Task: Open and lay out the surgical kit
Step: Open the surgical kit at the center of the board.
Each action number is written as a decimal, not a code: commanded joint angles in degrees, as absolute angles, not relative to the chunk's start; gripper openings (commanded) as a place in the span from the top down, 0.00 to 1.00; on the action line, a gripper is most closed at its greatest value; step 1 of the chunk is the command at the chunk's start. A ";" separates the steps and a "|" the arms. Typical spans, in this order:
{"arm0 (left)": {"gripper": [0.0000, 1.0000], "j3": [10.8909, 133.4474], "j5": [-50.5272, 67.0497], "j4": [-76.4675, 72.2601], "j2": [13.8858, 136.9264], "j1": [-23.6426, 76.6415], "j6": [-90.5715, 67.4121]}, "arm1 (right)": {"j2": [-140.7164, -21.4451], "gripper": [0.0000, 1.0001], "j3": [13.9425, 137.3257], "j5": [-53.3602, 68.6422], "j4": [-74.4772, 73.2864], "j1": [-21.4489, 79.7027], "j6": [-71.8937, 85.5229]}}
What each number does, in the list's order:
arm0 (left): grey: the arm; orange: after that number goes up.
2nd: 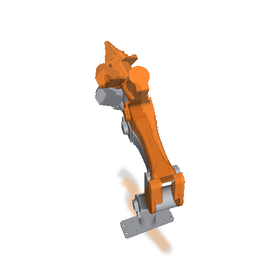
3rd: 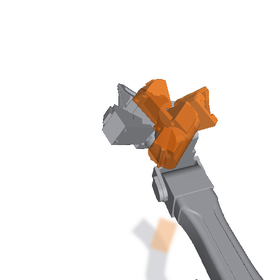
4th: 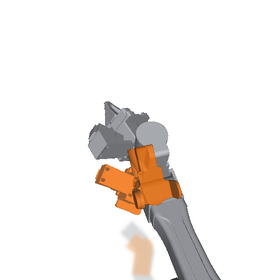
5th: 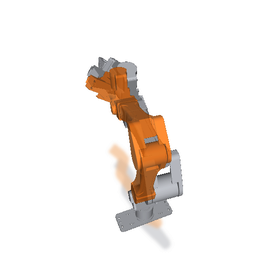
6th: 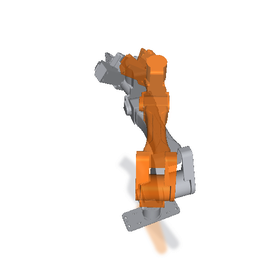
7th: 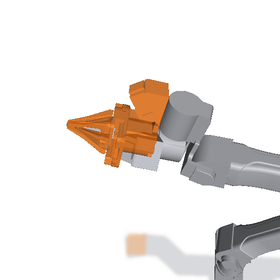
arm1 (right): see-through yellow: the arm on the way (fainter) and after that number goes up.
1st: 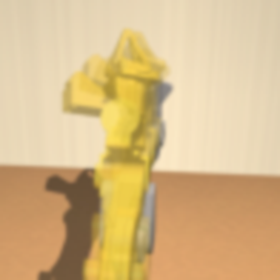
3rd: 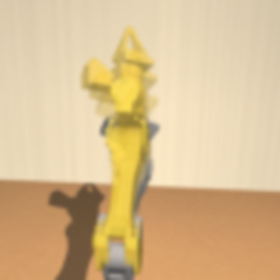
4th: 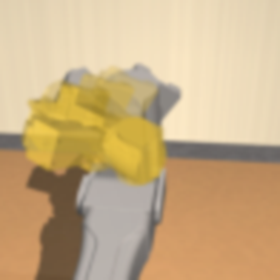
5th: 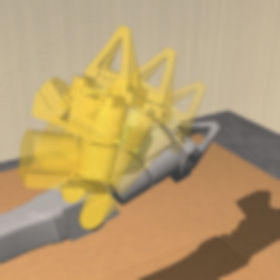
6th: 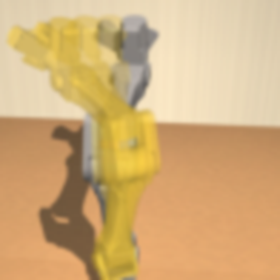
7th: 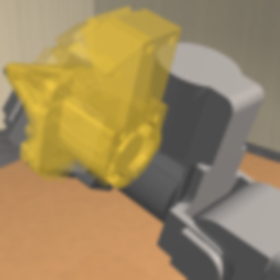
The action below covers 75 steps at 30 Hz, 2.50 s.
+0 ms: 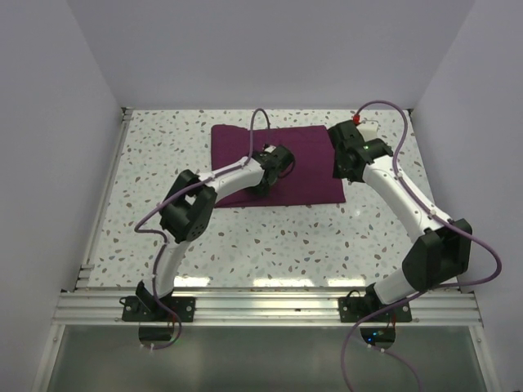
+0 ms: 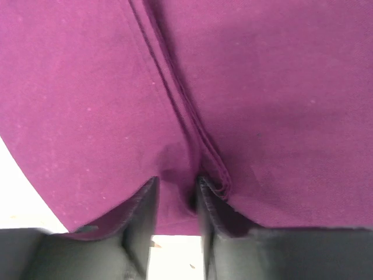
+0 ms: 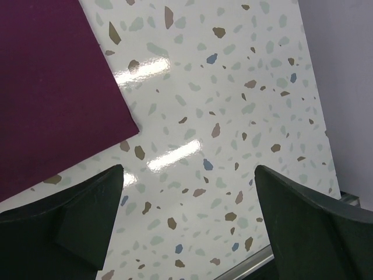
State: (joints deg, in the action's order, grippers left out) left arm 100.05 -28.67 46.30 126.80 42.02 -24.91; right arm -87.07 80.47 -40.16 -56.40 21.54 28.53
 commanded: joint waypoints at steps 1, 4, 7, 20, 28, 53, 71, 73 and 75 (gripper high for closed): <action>0.68 100.11 -28.57 47.29 127.27 41.66 -24.79 | -88.06 0.02 82.97 -39.55 -54.76 21.09 27.77; 0.87 99.76 -26.90 46.50 126.92 41.49 -23.82 | -89.29 0.02 83.58 -38.94 -54.67 21.09 27.95; 1.00 98.88 -25.84 45.35 126.04 41.13 -23.29 | -90.44 0.02 84.29 -38.06 -54.67 21.09 28.30; 1.00 82.56 -28.21 48.87 93.47 13.55 -28.74 | -98.77 0.02 94.73 -31.12 -51.77 21.18 26.19; 0.00 69.27 -25.23 51.15 83.42 10.99 -32.69 | -114.76 0.02 113.01 -25.14 -48.08 19.34 26.01; 0.00 67.59 -25.31 55.46 79.54 11.07 -32.78 | -143.79 0.28 132.90 -14.51 -43.86 7.82 31.46; 0.00 67.94 -27.51 57.04 79.72 11.07 -32.08 | -147.57 0.76 131.75 -14.41 -43.77 7.65 31.82; 0.00 68.03 -27.42 57.22 79.72 11.07 -31.99 | -146.96 0.82 131.57 -14.76 -44.12 7.73 31.47; 0.00 68.20 -27.16 57.22 79.72 11.16 -31.99 | -145.55 0.93 130.96 -15.55 -44.38 7.65 30.94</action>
State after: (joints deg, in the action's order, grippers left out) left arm 67.09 -26.06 56.38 80.77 11.29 -32.18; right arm -146.12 132.25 -15.27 -44.45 7.57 31.38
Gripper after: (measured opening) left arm 0.994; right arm 0.104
